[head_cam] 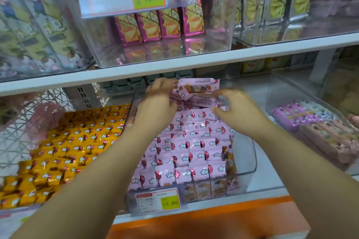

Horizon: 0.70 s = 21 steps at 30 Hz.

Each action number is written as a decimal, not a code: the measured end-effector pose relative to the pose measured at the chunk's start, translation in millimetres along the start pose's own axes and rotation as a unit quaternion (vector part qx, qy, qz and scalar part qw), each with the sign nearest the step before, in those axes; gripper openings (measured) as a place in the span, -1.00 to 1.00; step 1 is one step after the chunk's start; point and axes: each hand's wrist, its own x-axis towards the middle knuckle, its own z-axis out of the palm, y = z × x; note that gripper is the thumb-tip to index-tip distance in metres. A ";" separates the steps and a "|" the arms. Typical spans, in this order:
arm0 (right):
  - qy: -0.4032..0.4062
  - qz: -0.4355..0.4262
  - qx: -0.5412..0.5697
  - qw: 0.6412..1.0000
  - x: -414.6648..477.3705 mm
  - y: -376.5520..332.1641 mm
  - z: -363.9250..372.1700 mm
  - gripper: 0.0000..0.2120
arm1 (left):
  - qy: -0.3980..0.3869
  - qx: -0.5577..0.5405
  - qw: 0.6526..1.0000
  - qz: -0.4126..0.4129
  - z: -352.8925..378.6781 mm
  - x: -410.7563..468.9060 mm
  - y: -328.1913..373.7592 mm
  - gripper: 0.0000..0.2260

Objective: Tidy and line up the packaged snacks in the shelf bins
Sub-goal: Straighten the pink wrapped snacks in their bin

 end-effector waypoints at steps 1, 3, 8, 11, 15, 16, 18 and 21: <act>-0.019 0.000 -0.004 1.000 1.8 0.4 1.5 -0.58 | -0.004 0.022 1.000 0.012 2.1 7.0 -2.9 -0.48; -0.052 0.001 -0.023 0.998 4.2 2.2 3.3 -0.53 | -0.030 0.074 0.997 0.021 7.8 17.6 -7.8 -0.42; -0.036 0.002 -0.054 0.998 8.3 5.8 6.2 -0.57 | -0.003 0.143 0.989 0.047 17.7 30.1 -22.0 -0.43; -0.016 -0.015 -0.100 0.995 12.7 7.0 9.2 -0.66 | 0.016 0.174 0.983 0.054 16.9 28.5 -22.6 -0.47; 0.009 0.005 -0.129 0.992 19.3 3.2 9.1 -0.68 | 0.093 0.164 0.979 0.071 7.0 12.5 -19.2 -0.61; 0.013 0.010 -0.136 0.991 21.2 3.3 9.3 -0.70 | 0.110 0.157 0.979 0.076 3.6 6.1 -16.8 -0.63; 0.028 0.010 -0.134 0.990 20.9 2.6 8.8 -0.82 | 0.111 0.145 0.980 0.081 -4.3 -7.7 -10.1 -0.65; 0.066 -0.012 -0.054 0.996 15.0 -2.1 2.5 -0.83 | 0.111 0.172 0.973 0.104 -13.5 -22.9 -3.9 -0.64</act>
